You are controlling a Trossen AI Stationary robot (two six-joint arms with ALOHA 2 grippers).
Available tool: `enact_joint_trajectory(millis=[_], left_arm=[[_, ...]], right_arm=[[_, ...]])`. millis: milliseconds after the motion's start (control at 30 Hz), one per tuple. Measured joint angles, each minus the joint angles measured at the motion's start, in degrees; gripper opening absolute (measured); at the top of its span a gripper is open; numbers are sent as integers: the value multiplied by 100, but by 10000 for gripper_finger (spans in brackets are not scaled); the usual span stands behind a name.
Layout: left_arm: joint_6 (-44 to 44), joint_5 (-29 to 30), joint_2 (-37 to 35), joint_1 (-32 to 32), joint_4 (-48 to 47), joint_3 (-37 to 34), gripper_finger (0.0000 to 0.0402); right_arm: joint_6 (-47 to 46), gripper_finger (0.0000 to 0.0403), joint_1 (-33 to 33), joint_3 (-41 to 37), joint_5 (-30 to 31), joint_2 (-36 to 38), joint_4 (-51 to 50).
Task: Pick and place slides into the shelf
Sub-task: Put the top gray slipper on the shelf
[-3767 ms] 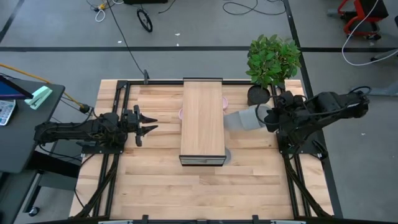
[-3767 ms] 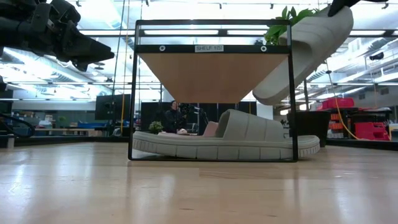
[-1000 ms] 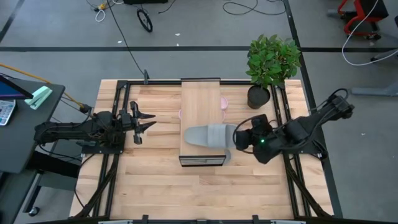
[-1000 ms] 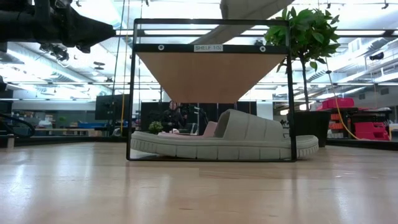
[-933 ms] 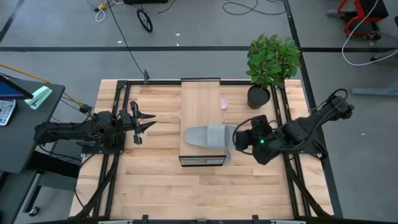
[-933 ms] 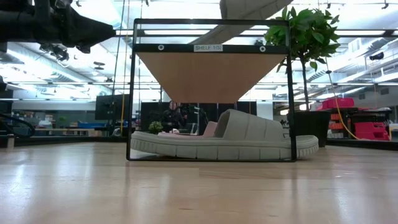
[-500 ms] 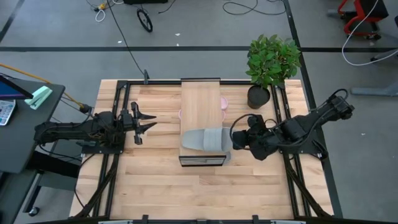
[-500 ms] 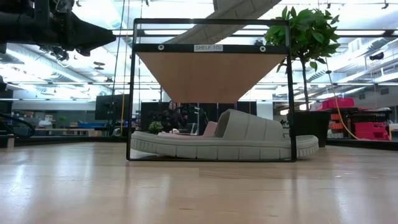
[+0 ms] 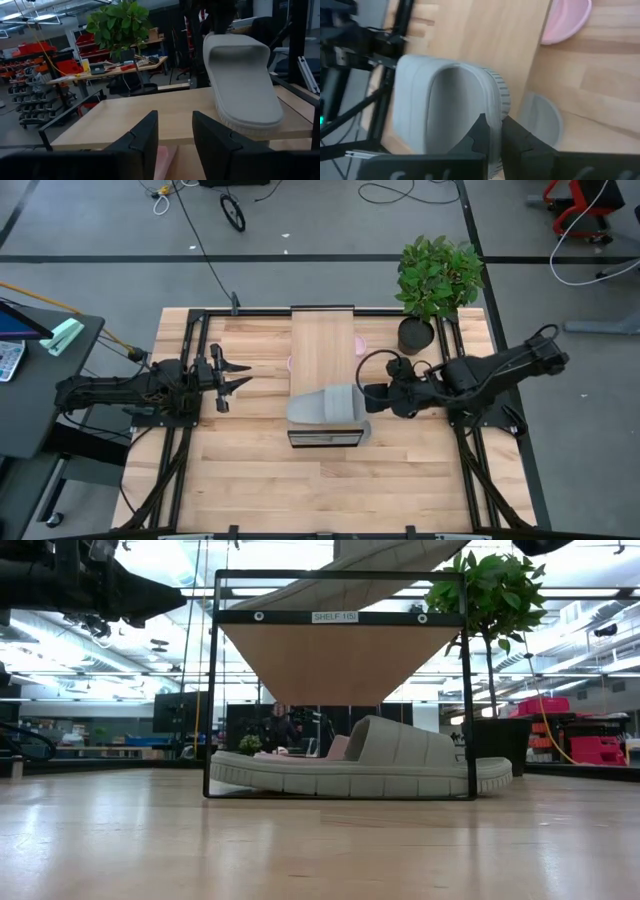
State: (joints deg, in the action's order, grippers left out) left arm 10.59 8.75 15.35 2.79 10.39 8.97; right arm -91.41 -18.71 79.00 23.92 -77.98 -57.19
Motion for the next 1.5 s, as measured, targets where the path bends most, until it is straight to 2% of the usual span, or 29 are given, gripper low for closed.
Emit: enact_joint_trajectory(millis=[533,733,933,1267,1500], left_arm=[[-94,-14,2,0,-52,0,127],[-137,-447,2,0,-58,0,122],[-141,-535,2,-1,-127,0,127],[-119,-1506,2,-2,-383,0,124],[-485,-1683,2,-2,-424,14,124]], right_arm=[[189,22,294,0,-579,-403,-502],[216,22,297,0,-719,-552,-618],[216,22,299,0,-748,-570,-626],[310,22,369,0,-758,-570,-649],[417,22,425,0,-758,-570,-661]])
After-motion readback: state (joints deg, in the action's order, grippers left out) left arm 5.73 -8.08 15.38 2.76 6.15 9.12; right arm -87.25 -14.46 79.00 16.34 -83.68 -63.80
